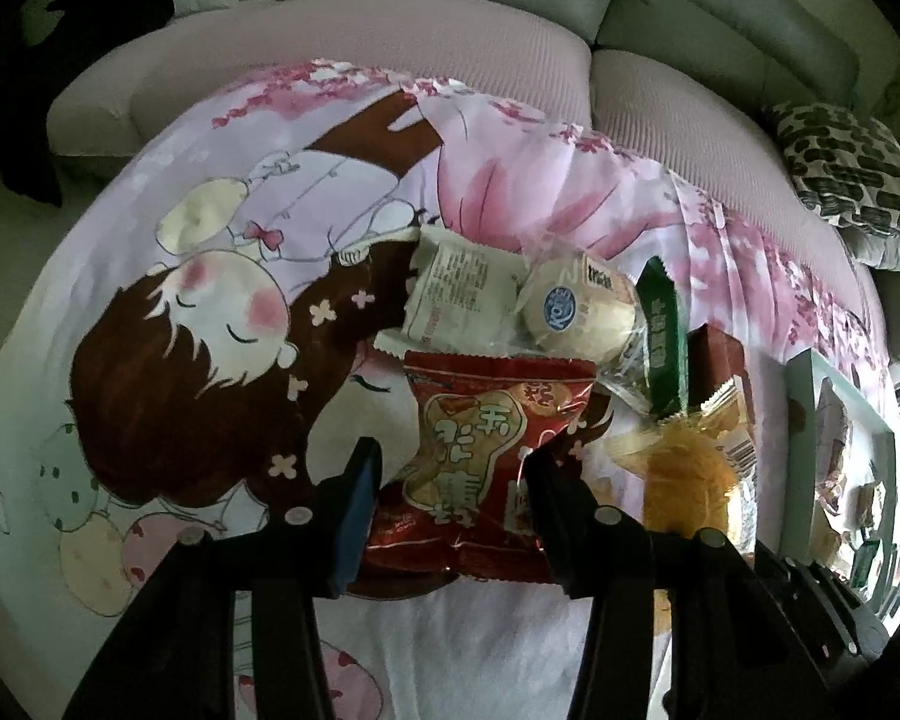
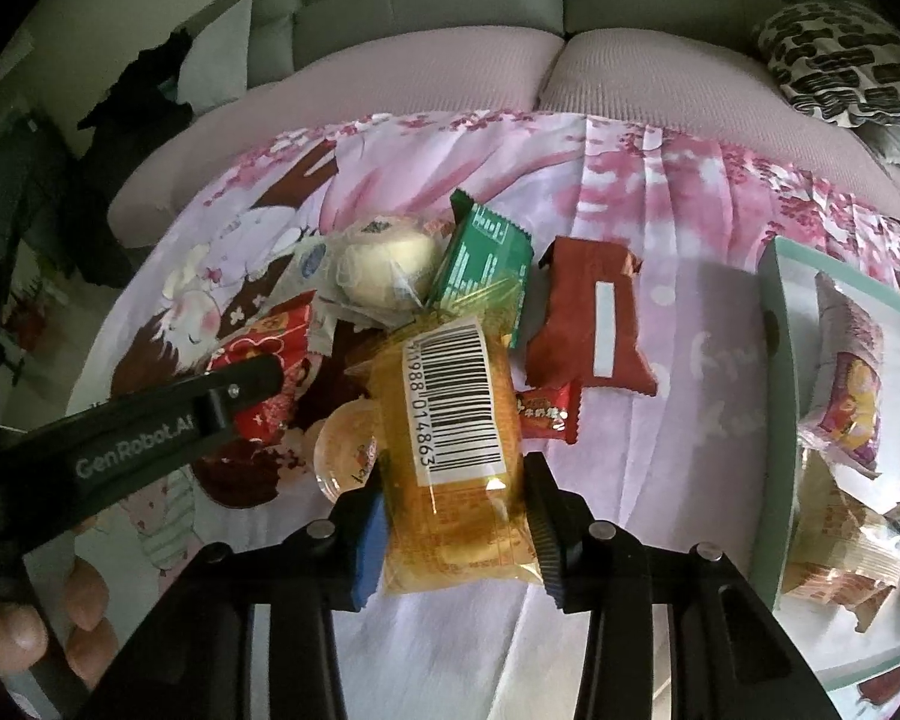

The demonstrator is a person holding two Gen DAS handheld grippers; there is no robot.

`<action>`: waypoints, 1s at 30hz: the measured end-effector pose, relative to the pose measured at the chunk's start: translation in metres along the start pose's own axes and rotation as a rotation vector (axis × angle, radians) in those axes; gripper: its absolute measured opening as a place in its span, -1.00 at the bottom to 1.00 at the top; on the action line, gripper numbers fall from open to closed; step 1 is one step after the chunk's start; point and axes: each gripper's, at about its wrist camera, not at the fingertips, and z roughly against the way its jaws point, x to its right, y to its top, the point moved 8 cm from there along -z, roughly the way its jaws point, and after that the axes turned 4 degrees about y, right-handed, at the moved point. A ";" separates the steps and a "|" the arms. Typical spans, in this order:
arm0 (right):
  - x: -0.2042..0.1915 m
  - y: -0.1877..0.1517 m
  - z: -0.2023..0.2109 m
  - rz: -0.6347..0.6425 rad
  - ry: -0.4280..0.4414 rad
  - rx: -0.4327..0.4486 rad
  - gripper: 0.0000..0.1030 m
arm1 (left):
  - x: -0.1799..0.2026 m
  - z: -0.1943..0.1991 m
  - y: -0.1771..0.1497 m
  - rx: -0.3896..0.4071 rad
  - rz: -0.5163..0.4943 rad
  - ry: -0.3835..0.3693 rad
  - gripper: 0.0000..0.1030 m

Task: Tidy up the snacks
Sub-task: 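Grasp the red printed snack bag with the left tool while the right tool grasps the orange bun bag, then carry the red snack bag with the left tool while the right tool carries the bun bag to the tray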

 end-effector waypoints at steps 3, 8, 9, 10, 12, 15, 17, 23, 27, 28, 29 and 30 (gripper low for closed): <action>0.001 0.003 0.009 -0.010 0.010 0.022 -0.15 | -0.001 0.007 0.003 0.026 0.004 0.004 -0.03; 0.004 0.007 0.022 -0.028 0.025 0.054 -0.15 | 0.001 0.019 0.005 0.059 0.000 0.009 -0.03; 0.005 0.008 0.025 -0.030 0.028 0.060 -0.15 | 0.002 0.021 0.005 0.065 -0.001 0.010 -0.03; 0.006 0.009 0.029 -0.033 0.029 0.069 -0.15 | 0.002 0.025 0.006 0.075 -0.004 0.010 -0.03; 0.007 0.011 0.035 -0.038 0.032 0.085 -0.15 | 0.004 0.029 0.008 0.088 -0.007 0.011 -0.03; 0.011 0.012 0.040 -0.050 0.035 0.098 -0.15 | 0.007 0.035 0.009 0.105 -0.015 0.013 -0.03; 0.015 0.013 0.043 -0.062 0.036 0.102 -0.15 | 0.009 0.039 0.009 0.112 -0.022 0.014 -0.03; 0.029 0.016 0.050 -0.104 0.040 0.119 -0.15 | 0.024 0.048 0.011 0.138 -0.059 0.011 -0.03; 0.047 0.017 0.060 -0.145 0.035 0.139 -0.15 | 0.043 0.056 0.013 0.167 -0.091 -0.016 -0.03; 0.051 0.017 0.062 -0.156 0.030 0.145 -0.15 | 0.048 0.058 0.013 0.175 -0.099 -0.021 -0.03; 0.060 0.018 0.066 -0.175 0.022 0.154 -0.15 | 0.053 0.060 0.013 0.182 -0.108 -0.023 -0.03; 0.066 0.018 0.069 -0.190 0.018 0.161 -0.15 | 0.057 0.062 0.013 0.189 -0.118 -0.024 -0.03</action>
